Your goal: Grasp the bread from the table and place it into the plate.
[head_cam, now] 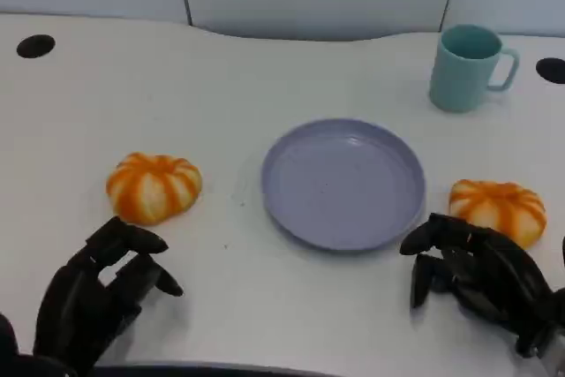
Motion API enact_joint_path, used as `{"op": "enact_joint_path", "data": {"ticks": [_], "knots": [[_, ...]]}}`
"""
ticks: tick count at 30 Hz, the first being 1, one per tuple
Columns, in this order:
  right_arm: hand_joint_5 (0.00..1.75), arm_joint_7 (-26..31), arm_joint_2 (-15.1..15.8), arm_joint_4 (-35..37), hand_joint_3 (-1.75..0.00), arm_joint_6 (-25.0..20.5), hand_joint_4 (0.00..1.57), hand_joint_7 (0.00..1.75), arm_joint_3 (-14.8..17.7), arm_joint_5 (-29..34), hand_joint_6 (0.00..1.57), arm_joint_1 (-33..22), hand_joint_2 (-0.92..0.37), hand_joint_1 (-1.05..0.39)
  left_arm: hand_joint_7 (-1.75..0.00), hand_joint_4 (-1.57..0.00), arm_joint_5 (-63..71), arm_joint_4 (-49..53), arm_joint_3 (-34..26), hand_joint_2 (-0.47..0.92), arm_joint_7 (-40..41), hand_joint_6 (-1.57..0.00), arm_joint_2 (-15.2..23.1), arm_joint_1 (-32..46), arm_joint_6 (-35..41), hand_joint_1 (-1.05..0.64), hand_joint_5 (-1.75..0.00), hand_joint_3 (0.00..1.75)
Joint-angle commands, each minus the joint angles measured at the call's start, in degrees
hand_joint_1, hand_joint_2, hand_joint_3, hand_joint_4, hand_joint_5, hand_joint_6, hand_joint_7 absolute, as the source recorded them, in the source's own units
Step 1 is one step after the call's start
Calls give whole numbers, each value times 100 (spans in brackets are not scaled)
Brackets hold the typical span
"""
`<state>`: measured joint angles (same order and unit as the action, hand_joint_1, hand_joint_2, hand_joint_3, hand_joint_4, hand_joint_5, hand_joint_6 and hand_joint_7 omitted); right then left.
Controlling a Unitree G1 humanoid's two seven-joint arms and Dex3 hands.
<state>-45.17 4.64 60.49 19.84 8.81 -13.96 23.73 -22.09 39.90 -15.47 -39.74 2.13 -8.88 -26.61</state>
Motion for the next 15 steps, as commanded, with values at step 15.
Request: {"op": "enact_joint_path", "data": {"ticks": [15], "knots": [[167, 69, 45, 197, -9, -148, 61, 105, 7, 86, 73, -162, -92, -51, -80, -1, 3971, -1846, 942, 92, 2656, -15, 1450, -101, -1121, -72, -140, 10]]}}
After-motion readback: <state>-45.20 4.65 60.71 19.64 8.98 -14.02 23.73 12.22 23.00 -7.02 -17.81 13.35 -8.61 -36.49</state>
